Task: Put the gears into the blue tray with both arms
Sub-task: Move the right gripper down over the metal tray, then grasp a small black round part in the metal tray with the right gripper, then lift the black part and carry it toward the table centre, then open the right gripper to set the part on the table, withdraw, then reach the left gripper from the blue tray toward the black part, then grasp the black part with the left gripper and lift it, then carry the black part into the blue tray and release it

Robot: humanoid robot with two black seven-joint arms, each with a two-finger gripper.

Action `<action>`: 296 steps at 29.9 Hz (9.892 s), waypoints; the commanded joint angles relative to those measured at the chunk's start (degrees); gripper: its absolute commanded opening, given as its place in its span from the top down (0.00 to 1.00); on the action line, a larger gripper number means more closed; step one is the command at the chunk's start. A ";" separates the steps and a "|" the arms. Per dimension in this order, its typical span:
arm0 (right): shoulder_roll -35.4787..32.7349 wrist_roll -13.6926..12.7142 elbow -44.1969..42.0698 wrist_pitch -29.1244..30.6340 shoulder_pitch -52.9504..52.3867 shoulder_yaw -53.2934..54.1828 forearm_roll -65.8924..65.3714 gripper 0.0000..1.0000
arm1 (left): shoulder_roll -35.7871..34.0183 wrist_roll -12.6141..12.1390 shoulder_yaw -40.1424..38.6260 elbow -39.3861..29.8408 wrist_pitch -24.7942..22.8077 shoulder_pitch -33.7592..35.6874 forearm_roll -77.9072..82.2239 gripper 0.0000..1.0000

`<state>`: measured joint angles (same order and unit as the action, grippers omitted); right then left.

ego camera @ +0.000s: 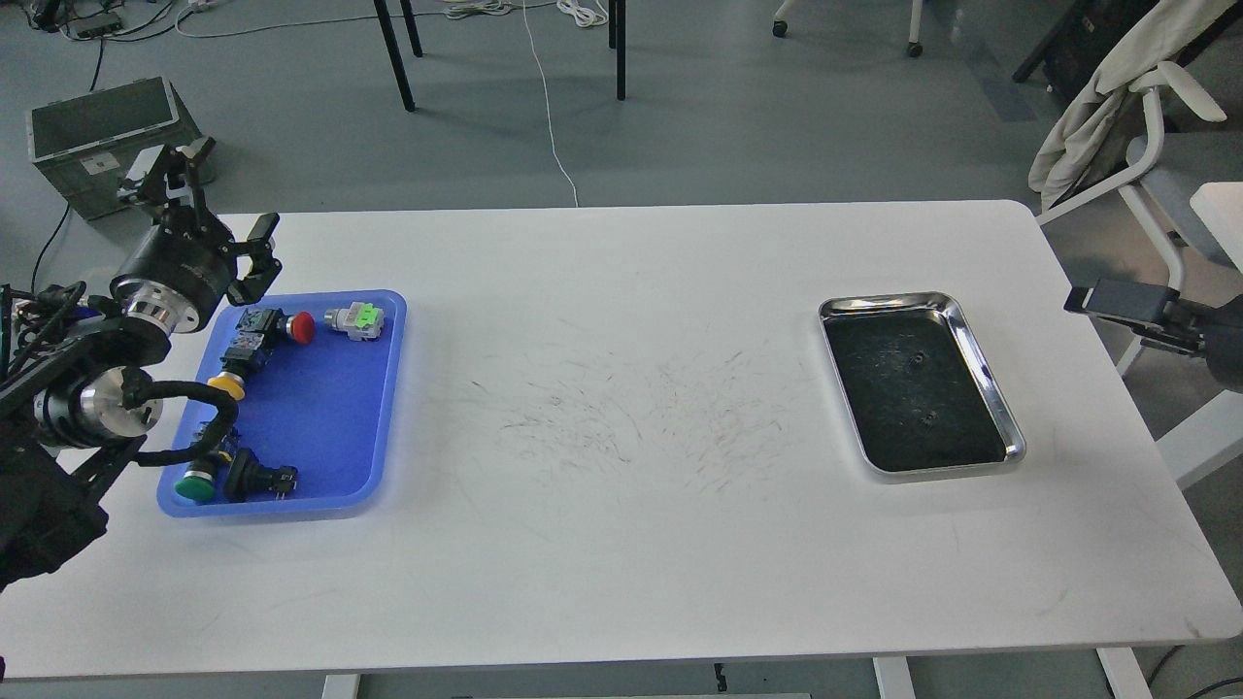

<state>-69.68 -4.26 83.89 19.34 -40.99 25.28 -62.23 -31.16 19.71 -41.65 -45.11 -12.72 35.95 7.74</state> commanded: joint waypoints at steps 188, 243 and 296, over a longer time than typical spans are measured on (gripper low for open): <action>34.09 5.66 -34.75 0.97 0.19 23.41 65.74 0.04 | -27.48 0.50 7.20 -47.87 0.40 -2.64 49.60 0.02; 35.49 6.89 -40.91 2.90 5.04 26.40 65.65 0.04 | 16.04 -6.44 24.43 -8.76 20.19 -2.81 117.26 0.48; 35.49 6.89 -41.08 3.34 4.60 26.05 65.65 0.04 | -4.18 5.69 21.70 6.87 22.56 -2.73 92.99 0.89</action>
<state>-34.18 2.63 42.78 22.67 -36.39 51.34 3.43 -36.66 25.01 -19.98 -40.49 9.82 33.08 100.60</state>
